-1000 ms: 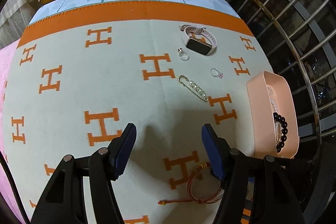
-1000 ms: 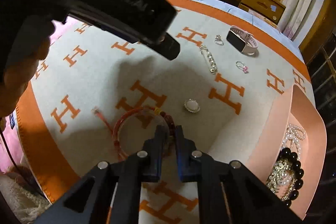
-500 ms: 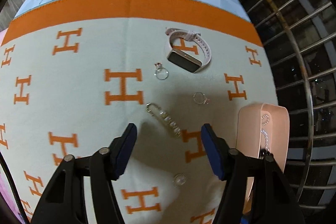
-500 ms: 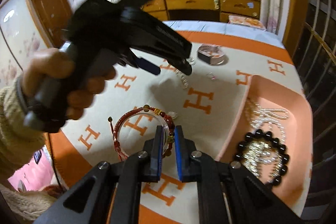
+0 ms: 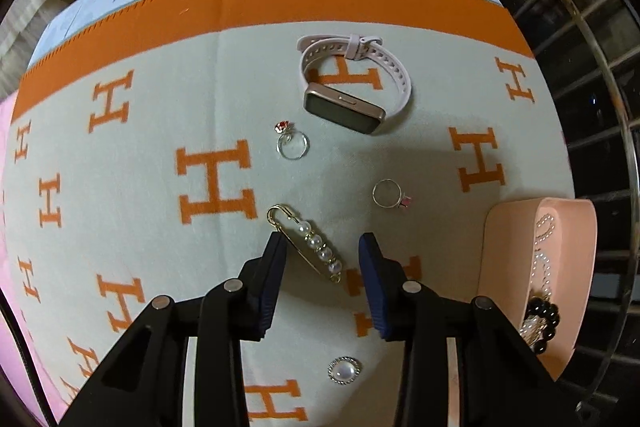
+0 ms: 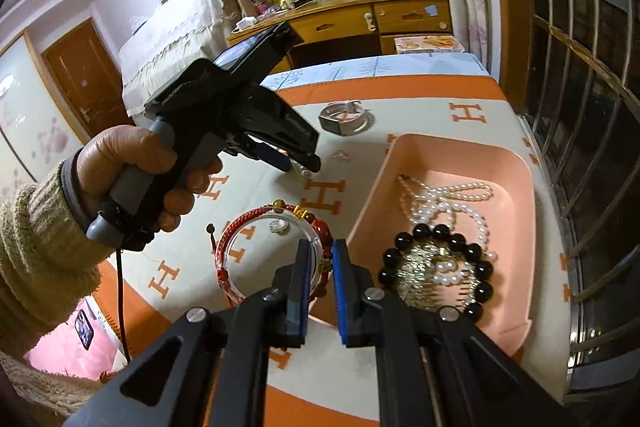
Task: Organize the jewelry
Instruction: 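Carry the red bracelet toward the tray with the right tool while the left tool grasps the pearl safety pin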
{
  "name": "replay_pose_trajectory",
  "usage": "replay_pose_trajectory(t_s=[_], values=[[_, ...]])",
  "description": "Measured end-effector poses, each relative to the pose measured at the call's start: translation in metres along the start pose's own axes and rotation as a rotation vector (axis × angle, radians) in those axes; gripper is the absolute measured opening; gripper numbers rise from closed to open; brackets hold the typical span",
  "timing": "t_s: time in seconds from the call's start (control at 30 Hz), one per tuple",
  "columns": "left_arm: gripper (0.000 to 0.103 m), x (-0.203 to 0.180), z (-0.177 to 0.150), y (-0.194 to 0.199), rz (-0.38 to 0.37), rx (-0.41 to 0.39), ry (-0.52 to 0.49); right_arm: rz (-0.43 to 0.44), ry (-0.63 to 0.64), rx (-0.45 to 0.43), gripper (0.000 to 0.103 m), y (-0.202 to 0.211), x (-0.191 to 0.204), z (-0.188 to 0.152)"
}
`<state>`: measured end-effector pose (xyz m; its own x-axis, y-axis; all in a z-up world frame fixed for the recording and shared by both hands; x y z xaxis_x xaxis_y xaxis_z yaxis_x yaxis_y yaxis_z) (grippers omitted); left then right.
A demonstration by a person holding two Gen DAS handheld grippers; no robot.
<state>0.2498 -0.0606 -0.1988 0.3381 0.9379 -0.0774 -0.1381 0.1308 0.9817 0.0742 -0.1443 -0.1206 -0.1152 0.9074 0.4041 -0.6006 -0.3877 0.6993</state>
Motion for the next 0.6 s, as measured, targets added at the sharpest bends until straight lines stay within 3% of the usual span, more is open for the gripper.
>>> replay_pose_trajectory(t_s=[0.23, 0.27, 0.33, 0.43, 0.6], values=[[0.033, -0.007, 0.008, -0.001, 0.077, 0.034, -0.135, 0.002, -0.056, -0.012, 0.01, 0.004, -0.018, 0.001], [0.018, -0.011, 0.009, 0.0, 0.076, 0.026, -0.165, 0.002, -0.063, -0.016, 0.01, 0.005, -0.02, 0.001], [0.005, -0.021, 0.012, 0.0, 0.077, 0.028, -0.199, 0.003, -0.08, -0.027, 0.01, 0.008, -0.025, 0.003], [0.005, -0.027, 0.014, 0.003, 0.099, 0.003, -0.215, -0.002, -0.099, -0.043, 0.01, 0.014, -0.031, 0.004], [0.005, -0.032, 0.008, 0.01, 0.028, -0.041, -0.186, -0.015, -0.128, -0.076, 0.01, 0.024, -0.043, 0.008]])
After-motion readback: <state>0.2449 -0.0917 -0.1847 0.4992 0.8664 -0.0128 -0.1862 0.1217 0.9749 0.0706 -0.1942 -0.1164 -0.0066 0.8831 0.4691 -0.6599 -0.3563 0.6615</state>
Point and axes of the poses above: each gripper's, at about its wrist camera, not at the fingertips, and y roughly against the way its jaws point, x to its left, z to its top, the point moved 9 cm from there along -y, roughly the way its jaws point, and after that the axes turned 12 degrees about -y, right-handed, at the moved point
